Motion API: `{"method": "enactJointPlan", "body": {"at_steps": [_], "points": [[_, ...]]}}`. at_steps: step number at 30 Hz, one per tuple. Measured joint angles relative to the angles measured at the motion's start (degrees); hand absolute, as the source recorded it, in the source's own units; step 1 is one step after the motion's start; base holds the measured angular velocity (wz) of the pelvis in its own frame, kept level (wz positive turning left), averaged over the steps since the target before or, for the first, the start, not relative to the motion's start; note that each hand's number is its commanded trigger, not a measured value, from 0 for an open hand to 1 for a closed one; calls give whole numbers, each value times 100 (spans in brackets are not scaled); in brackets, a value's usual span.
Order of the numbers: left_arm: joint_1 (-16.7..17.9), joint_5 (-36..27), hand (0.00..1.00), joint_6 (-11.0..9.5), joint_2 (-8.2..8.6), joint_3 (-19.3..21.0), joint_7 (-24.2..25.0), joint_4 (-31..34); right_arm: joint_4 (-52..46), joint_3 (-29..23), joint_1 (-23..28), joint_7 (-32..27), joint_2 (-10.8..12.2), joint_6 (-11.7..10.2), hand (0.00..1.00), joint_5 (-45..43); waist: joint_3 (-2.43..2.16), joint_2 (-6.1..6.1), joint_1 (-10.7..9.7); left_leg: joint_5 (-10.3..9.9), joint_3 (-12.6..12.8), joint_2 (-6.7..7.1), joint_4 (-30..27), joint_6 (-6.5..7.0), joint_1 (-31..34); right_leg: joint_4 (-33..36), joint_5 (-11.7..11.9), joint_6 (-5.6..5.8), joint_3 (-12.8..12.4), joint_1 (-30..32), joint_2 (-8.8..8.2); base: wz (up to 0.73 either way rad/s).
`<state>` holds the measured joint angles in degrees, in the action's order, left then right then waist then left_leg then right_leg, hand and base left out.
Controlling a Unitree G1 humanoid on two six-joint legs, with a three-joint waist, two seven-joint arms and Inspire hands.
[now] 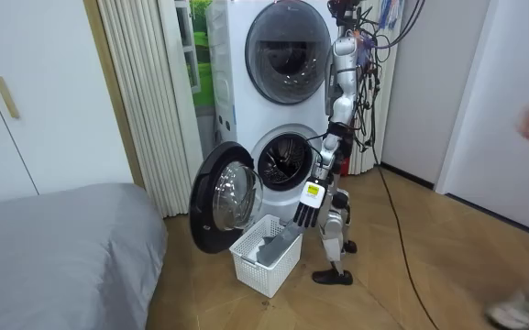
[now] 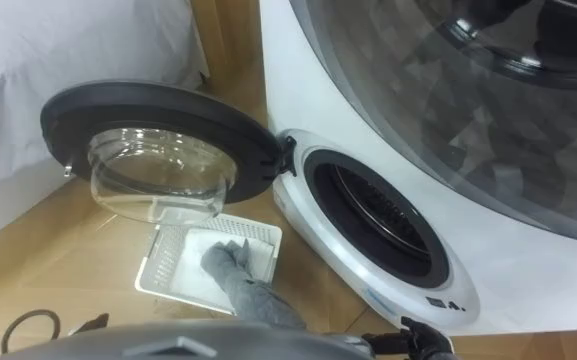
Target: Put towel into washing machine
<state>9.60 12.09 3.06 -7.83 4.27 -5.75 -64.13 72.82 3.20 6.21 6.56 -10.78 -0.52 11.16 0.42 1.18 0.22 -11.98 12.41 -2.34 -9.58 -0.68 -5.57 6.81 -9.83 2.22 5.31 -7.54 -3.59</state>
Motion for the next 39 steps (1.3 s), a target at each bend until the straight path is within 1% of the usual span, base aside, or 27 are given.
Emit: {"method": "enactJointPlan", "body": {"at_steps": [1,2,5,9,11,14,16,18,19,20,22,23,24,26,27,28,29,30,31,32,33,34,35,36,37,38,39], "points": [[-9,53,0,-23,0,0,1,0,-1,0,-1,5,0,-17,0,-1,-3,-8,-1,-4,0,0,0,0,-2,5,0,0,0,0,0,0],[-9,126,0,-66,-1,0,1,1,-1,0,0,16,1,-31,0,-1,0,-10,-2,-9,0,-1,0,1,-3,8,0,0,1,-1,0,0],[-27,223,0,-103,-1,-2,0,0,0,1,1,53,-2,-69,0,26,12,-23,-5,-27,-6,-3,-1,3,-6,18,0,0,16,-1,1,0],[-43,216,0,-110,0,-2,-5,0,23,6,-3,46,2,-70,0,146,16,-35,4,-35,-3,-6,6,4,-7,34,0,0,54,10,0,0],[-91,222,0,-116,-2,-3,-11,-1,46,5,-35,42,8,-69,0,215,23,-34,-1,-35,-17,-6,5,4,22,43,0,0,143,45,-5,0],[-177,279,0,-144,-3,-1,-24,-2,77,4,-126,48,6,-70,0,195,22,-33,0,-34,-23,-8,-5,6,111,83,0,0,153,145,-6,0],[-271,387,0,-252,-4,-16,-32,1,104,9,-252,83,4,-72,0,158,22,-46,-1,-33,-24,-12,-48,8,228,121,0,0,166,267,-11,-2],[-413,477,0,-284,-35,-186,-34,0,124,28,-394,121,8,-92,0,125,35,-71,-20,-34,-37,-16,-112,12,382,145,1,-1,217,394,-20,0],[-538,595,0,-339,-44,-268,-36,0,198,78,-512,130,11,-136,0,103,43,-91,-20,-27,-46,-17,-135,22,492,189,1,-1,280,489,-29,4],[-655,662,0,-433,-38,-304,-38,-1,274,125,-622,174,9,-155,0,74,43,-114,-19,-22,-49,-16,-162,29,589,204,1,-1,280,579,-34,0],[-848,837,0,-542,-35,-434,-73,0,326,243,-767,213,10,-189,0,-20,34,-141,-22,-17,-56,-20,-253,38,804,287,1,-1,279,773,-47,0],[-1019,975,0,-587,-15,-492,-92,0,328,251,-871,236,9,-206,0,-33,47,-160,-27,-11,-78,-27,-343,47,967,377,1,-1,281,938,-58,0],[-1104,1026,0,-601,-11,-556,-109,-2,332,282,-928,238,9,-210,0,-53,57,-174,-32,-8,-85,-32,-378,52,1055,431,1,-1,279,1038,-60,0],[-1509,1123,0,-658,-3,-918,-138,-91,388,522,-1233,239,14,-242,0,-97,88,-222,-31,22,-92,-37,-459,98,1384,711,1,-1,268,1487,-86,-7],[-1622,1134,0,-691,17,-983,-141,-163,408,582,-1300,240,23,-260,0,-97,98,-232,-35,30,-94,-38,-476,108,1440,798,1,0,272,1589,-96,-13],[-1806,1237,0,-710,77,-1065,-145,-230,472,685,-1443,238,47,-285,0,-107,125,-260,-40,39,-114,-44,-525,121,1560,1042,-4,-2,289,1852,-118,-17],[-1973,1317,0,-737,136,-1188,-153,-226,504,755,-1590,236,79,-322,0,-109,137,-271,-41,40,-129,-42,-607,123,1729,1281,-12,-8,292,2107,-148,-19],[-2060,1350,0,-754,177,-1215,-153,-230,517,794,-1631,235,101,-330,0,-108,146,-277,-42,39,-130,-40,-640,123,1808,1361,-12,-8,291,2205,-159,-19],[-2236,1352,0,-840,227,-1234,-153,-237,528,809,-1776,236,160,-350,0,-83,210,-261,-59,42,-128,-26,-703,128,1959,1476,-12,-9,319,2396,-192,-17],[-2438,1361,0,-933,242,-1278,-160,-262,525,852,-1929,232,209,-376,0,-80,269,-246,-93,45,-129,-14,-818,134,2203,1600,-14,-13,334,2657,-228,-13],[-2539,1388,0,-973,241,-1324,-163,-310,528,893,-2005,231,225,-377,0,-74,285,-251,-117,46,-135,-9,-881,135,2339,1645,-14,-13,342,2785,-241,-5],[-2714,1456,0,-1016,251,-1376,-164,-422,516,937,-2149,231,248,-377,0,-59,320,-265,-150,50,-148,-3,-1014,144,2607,1748,-15,-14,335,3038,-264,0],[-2864,1559,0,-1028,262,-1379,-211,-451,491,934,-2247,220,281,-378,0,-54,345,-262,-179,50,-145,-5,-1137,146,2854,1877,-17,-17,339,3298,-285,0],[-2915,1624,0,-1041,265,-1382,-266,-455,466,933,-2291,207,295,-380,0,-51,360,-256,-184,50,-144,-7,-1206,146,2974,1943,-19,-22,344,3422,-300,-5],[-3028,1715,0,-1074,267,-1391,-335,-456,425,938,-2336,170,323,-388,0,-50,397,-248,-199,48,-144,-14,-1363,149,3207,2062,-34,-47,357,3635,-327,0],[-3111,1799,0,-1082,271,-1439,-398,-459,336,983,-2358,146,346,-391,0,-49,419,-249,-213,33,-148,-41,-1575,167,3469,2170,-53,-78,349,3854,-335,0],[-3148,1829,0,-1085,269,-1480,-420,-460,296,1027,-2363,136,349,-395,0,-43,430,-257,-215,21,-148,-65,-1691,183,3607,2221,-56,-83,350,3955,-330,0]]}}
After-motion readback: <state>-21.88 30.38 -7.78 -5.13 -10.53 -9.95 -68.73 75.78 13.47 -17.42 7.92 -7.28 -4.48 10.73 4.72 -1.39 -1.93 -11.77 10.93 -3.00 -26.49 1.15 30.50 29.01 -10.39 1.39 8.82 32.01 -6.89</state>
